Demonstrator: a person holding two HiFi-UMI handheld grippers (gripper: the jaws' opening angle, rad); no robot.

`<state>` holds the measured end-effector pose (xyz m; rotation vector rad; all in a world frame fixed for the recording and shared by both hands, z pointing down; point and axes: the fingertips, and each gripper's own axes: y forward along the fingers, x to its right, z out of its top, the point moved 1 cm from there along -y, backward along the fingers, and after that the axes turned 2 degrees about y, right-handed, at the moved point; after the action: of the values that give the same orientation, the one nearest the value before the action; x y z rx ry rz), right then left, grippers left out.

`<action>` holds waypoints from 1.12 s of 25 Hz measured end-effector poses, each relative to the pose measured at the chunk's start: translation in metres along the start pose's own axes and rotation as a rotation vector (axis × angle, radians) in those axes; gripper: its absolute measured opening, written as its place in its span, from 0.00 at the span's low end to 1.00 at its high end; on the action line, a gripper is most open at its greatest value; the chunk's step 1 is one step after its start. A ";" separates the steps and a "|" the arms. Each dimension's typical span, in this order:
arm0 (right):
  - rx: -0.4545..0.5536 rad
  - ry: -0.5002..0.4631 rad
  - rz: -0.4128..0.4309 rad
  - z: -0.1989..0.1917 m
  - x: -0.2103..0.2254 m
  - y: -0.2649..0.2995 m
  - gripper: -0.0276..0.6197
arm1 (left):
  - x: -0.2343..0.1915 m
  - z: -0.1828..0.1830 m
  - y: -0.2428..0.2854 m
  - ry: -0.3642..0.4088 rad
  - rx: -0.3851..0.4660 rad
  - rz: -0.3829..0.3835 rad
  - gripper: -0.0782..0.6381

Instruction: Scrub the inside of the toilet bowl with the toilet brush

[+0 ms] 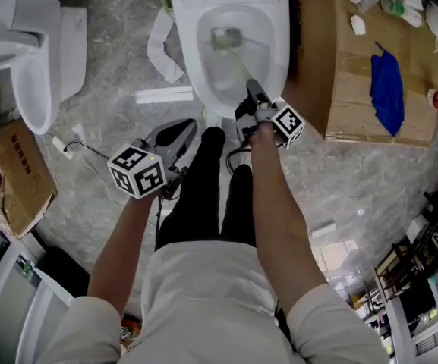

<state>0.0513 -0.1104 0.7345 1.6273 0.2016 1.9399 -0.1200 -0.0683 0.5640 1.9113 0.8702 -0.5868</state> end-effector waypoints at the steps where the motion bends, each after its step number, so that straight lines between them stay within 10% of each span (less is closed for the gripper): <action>1: 0.004 0.010 -0.013 -0.002 0.007 -0.006 0.14 | 0.001 -0.001 0.000 0.001 0.000 -0.001 0.10; 10: -0.045 -0.162 -0.183 0.016 0.041 -0.062 0.14 | 0.017 -0.012 0.008 0.001 0.009 -0.022 0.10; 21: -0.398 -0.831 -0.318 0.036 -0.006 -0.027 0.14 | 0.016 -0.030 0.008 -0.027 0.028 -0.026 0.10; 28: -0.445 -0.989 -0.319 0.045 -0.040 0.020 0.14 | 0.003 -0.030 -0.002 -0.039 0.039 -0.008 0.10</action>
<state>0.0899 -0.1589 0.7213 1.8771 -0.3252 0.7189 -0.1185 -0.0399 0.5752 1.9259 0.8481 -0.6481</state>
